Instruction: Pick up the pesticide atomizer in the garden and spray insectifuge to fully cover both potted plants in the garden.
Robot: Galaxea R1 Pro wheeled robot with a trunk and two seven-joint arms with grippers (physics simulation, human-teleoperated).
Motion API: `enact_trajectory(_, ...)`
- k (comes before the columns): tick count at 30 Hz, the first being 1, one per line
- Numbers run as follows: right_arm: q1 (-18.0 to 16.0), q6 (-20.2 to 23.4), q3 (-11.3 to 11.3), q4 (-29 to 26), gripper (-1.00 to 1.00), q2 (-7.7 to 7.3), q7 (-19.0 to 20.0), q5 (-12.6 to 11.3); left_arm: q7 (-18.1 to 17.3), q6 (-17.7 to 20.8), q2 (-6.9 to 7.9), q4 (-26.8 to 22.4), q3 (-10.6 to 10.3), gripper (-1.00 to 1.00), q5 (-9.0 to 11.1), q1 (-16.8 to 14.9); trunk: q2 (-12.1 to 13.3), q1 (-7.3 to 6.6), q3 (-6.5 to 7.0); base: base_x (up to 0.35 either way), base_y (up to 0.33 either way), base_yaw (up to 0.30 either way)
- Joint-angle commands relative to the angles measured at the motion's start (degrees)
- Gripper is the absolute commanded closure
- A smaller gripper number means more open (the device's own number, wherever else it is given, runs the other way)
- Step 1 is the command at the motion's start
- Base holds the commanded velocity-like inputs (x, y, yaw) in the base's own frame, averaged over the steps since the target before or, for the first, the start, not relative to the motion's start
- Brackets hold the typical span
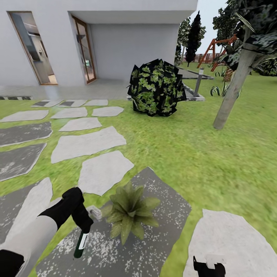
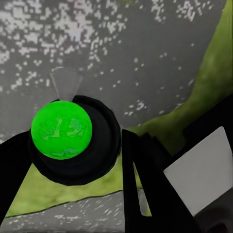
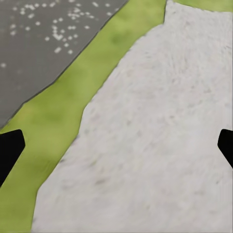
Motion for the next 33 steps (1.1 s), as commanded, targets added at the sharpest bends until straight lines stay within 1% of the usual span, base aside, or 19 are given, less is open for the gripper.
enact_trajectory(1, -0.1, -0.2, -0.3, 0.1, -1.0, 0.01, -0.3, 0.6, -0.5, 0.4, 0.1, -0.1, -0.2, 1.0, -0.3, 0.3, 0.0, -0.01, -0.05, 0.0, 0.153, 0.0)
enact_trajectory(3, -0.1, -0.2, -0.3, 0.1, -1.0, 0.01, -0.3, 0.6, -0.5, 0.4, -0.01, -0.5, -0.1, 1.0, -0.3, 1.0, 0.0, -0.01, -0.05, 0.0, 0.05, 0.0)
enact_trajectory(7, -0.1, -0.2, -0.3, 0.1, -1.0, 0.01, -0.3, 0.6, -0.4, 0.4, -0.39, -0.6, 0.0, 1.0, -0.3, 1.2, 0.0, -0.01, -0.05, 0.0, 0.012, 0.0)
enact_trajectory(10, -0.1, -0.2, -0.3, 0.1, -1.0, 0.01, -0.3, 0.6, -0.3, 0.3, -0.33, -0.2, 0.1, 1.0, -0.2, 1.5, 0.0, -0.01, -0.05, 0.0, 0.001, 0.0)
enact_trajectory(12, -0.1, -0.2, -0.3, 0.1, -1.0, 0.01, -0.3, 0.6, -0.2, 0.2, -0.22, -0.2, 0.2, 1.0, -0.2, 3.1, 0.0, -0.01, -0.05, 0.0, 0.0, 0.0)
enact_trajectory(15, -0.1, -0.2, -0.3, 0.1, -1.0, 0.01, -0.3, 0.6, 0.2, 0.1, -0.14, -0.2, 0.2, 1.0, -0.2, 4.5, 0.0, -0.01, -0.05, 0.0, 0.0, 0.0)
enact_trajectory(16, -0.1, -0.2, -0.3, 0.1, -1.0, 0.01, -0.3, 0.6, 0.4, -0.1, -0.13, -0.2, 0.2, 1.0, -0.2, 4.8, 0.0, -0.01, -0.05, 0.0, 0.0, 0.0)
enact_trajectory(19, -0.1, -0.2, -0.3, 0.1, -1.0, 0.01, -0.3, 0.6, 1.1, -2.7, -0.32, -0.3, 0.7, 1.0, 0.1, 5.6, 0.0, -0.01, -0.05, 0.0, 0.0, 0.0)
enact_trajectory(21, -0.1, -0.2, -0.3, 0.1, -1.0, 0.01, -0.3, 0.6, 1.1, -2.9, -0.43, -0.6, 0.9, 1.0, 0.2, 5.6, 0.0, -0.01, -0.05, 0.0, 0.0, 0.0)
enact_trajectory(22, -0.1, -0.2, -0.3, 0.2, -1.0, 0.01, -0.3, 0.6, 1.1, -2.9, -0.54, -0.8, 1.2, 1.0, 0.2, 5.6, 0.0, -0.01, -0.05, 0.0, 0.0, 0.0)
enact_trajectory(25, -0.1, -0.2, -0.3, 0.1, -1.0, 0.01, -0.3, 0.6, 1.1, -2.9, -0.71, -1.0, 4.0, 1.0, 0.3, 5.0, 0.0, -0.01, -0.05, 0.0, 0.0, 0.0)
enact_trajectory(28, -0.1, -0.2, -0.3, 0.1, -1.0, 0.01, -0.3, 0.6, 0.9, -2.8, -0.7, -1.1, 5.6, 1.0, 0.3, 4.5, 0.0, -0.01, -0.05, 0.0, 0.0, 0.0)
enact_trajectory(31, -0.1, -0.2, -0.3, 0.1, -1.0, -0.09, -0.3, 0.6, 1.0, -3.1, -0.55, -1.1, 5.9, 1.0, 0.2, 4.3, 0.0, -0.01, -0.05, 0.0, 0.0, 0.0)
enact_trajectory(33, -0.1, -0.3, -0.4, 0.0, -1.0, -0.3, -0.3, 0.5, 1.1, -3.3, -0.15, -1.0, 6.0, 1.0, 0.0, 4.6, 0.0, -0.01, -0.05, 0.0, 0.0, 0.0)
